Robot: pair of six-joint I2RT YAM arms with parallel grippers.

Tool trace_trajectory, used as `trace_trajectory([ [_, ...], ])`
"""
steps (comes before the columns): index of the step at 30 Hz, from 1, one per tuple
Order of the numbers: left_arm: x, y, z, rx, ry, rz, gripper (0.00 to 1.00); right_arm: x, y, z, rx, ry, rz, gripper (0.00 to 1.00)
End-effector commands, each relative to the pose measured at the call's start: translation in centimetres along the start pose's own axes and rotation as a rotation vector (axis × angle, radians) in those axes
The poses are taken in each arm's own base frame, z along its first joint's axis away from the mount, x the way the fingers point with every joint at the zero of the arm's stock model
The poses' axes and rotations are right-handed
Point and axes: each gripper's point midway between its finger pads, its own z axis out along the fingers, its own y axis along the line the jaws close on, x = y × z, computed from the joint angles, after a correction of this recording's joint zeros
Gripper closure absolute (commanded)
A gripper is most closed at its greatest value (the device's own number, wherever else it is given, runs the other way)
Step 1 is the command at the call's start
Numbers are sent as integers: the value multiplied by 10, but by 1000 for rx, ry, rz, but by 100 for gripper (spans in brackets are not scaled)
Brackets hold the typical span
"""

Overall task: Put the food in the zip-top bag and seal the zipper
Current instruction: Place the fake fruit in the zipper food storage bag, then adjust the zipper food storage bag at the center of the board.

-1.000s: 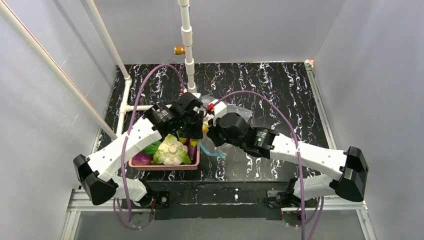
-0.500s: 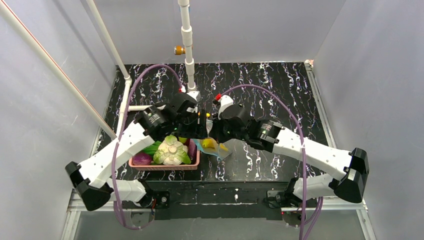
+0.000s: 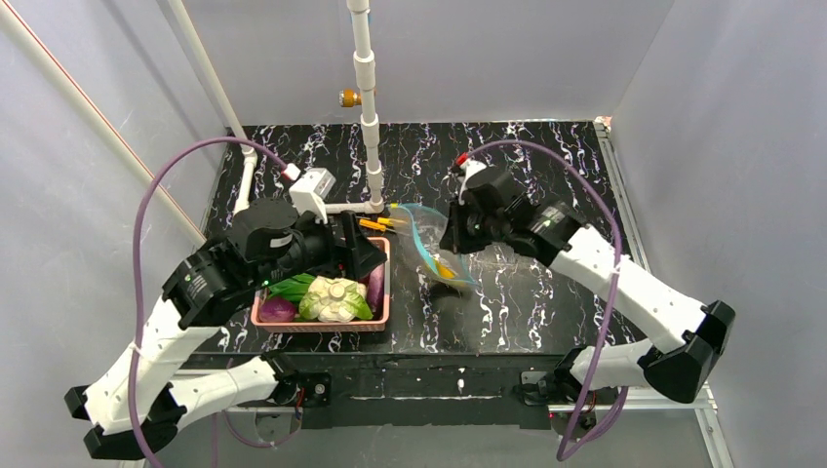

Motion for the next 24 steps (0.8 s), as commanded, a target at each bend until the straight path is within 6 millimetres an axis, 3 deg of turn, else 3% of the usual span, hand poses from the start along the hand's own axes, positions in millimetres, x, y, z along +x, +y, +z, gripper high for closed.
trace_trajectory([
  [1,-1,14,-8,-53,-38,1,21,-20,13,-73,-47,-7,-56,99],
  [4,-4,9,9,-24,-79,-50,20,-28,15,-85,-75,-47,-86,99],
  [10,1,-27,71,120,-4,-197,24,-28,23,-54,-156,-24,-61,99],
  [17,0,-20,99,37,-39,-194,23,-23,12,-43,-116,-10,-60,99],
  [21,15,-7,117,-38,4,-197,31,-17,13,-42,-134,-3,-52,99],
  [24,19,-14,129,-14,22,-192,34,-12,11,-37,-134,14,-45,99],
])
